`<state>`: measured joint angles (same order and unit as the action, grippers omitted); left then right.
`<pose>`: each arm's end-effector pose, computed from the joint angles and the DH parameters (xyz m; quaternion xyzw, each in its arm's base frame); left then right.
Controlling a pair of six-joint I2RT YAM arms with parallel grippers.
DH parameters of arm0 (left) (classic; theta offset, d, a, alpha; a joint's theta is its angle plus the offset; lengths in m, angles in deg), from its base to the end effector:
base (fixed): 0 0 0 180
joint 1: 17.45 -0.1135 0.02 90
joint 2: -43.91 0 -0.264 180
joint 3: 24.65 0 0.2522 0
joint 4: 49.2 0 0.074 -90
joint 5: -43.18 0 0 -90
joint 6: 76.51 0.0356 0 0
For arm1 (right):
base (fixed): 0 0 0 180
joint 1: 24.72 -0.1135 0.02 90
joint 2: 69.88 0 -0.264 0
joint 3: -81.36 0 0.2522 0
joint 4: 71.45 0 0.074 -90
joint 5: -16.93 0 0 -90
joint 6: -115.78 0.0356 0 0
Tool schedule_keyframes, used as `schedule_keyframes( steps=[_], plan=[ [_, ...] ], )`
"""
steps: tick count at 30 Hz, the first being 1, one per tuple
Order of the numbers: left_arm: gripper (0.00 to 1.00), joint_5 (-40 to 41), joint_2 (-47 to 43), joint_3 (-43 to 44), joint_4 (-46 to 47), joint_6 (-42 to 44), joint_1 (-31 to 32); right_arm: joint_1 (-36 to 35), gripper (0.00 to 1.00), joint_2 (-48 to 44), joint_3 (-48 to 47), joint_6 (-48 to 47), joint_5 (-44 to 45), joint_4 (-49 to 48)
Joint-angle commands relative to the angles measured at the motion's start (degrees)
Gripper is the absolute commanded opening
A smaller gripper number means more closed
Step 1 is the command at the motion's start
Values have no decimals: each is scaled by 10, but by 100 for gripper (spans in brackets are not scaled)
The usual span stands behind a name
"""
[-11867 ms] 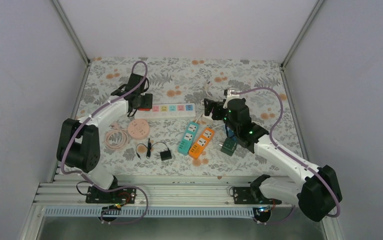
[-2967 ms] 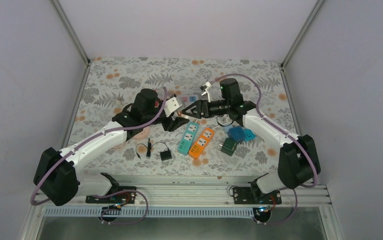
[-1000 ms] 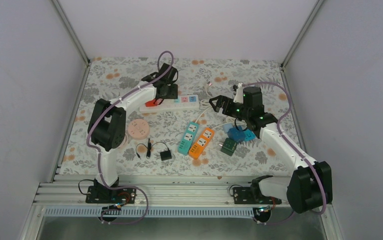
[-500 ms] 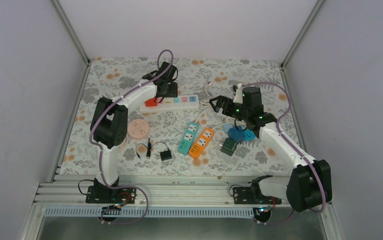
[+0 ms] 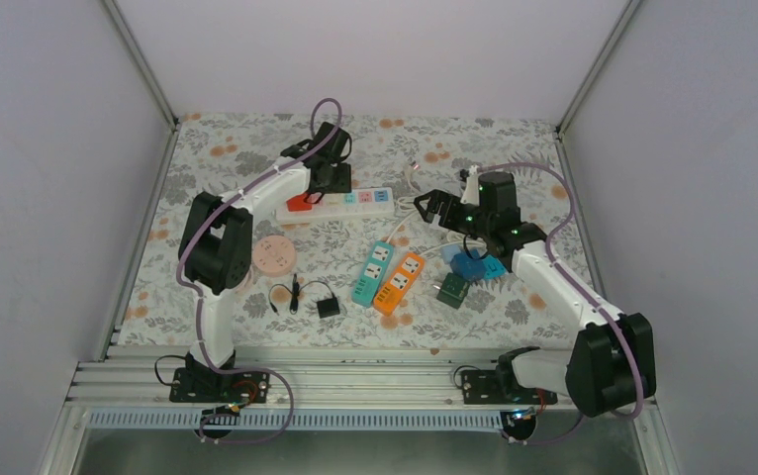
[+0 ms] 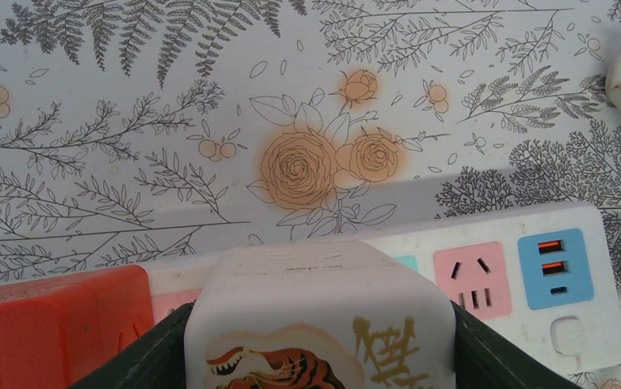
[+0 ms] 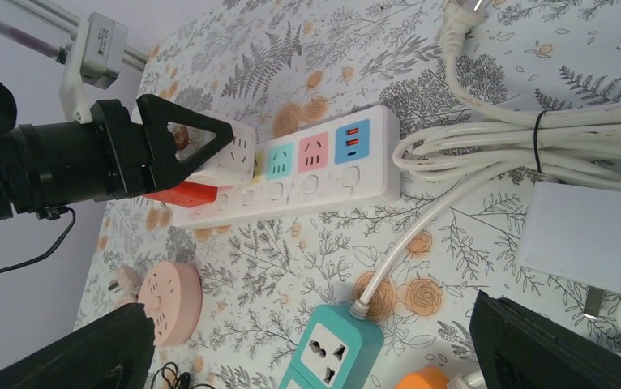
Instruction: Insert the plug
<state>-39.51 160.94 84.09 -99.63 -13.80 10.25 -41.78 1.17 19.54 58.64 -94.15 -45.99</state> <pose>0.3973 -0.2034 0.2189 -0.0137 0.9611 -0.0698 0.2670 0.2557 0.0919 0.2617 0.0356 0.8742 0.3395 0.3453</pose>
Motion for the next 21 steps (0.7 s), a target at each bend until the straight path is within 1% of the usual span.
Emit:
schedule_keyframes(
  steps=[1, 8, 15, 21],
  plan=[
    [49, -11, -11, -7, -22, -17, -1, 6, 100, 8, 6, -3, 13, 3],
    [49, 48, -21, -19, -35, -35, -1, 6, 100, 16, 7, -7, 11, 5],
    [49, 10, -13, -30, -21, -32, -3, 6, 100, 30, 9, -9, 16, 9],
    [49, 20, 12, -19, -31, -25, -4, 6, 100, 28, 8, -12, 28, 15]
  ],
)
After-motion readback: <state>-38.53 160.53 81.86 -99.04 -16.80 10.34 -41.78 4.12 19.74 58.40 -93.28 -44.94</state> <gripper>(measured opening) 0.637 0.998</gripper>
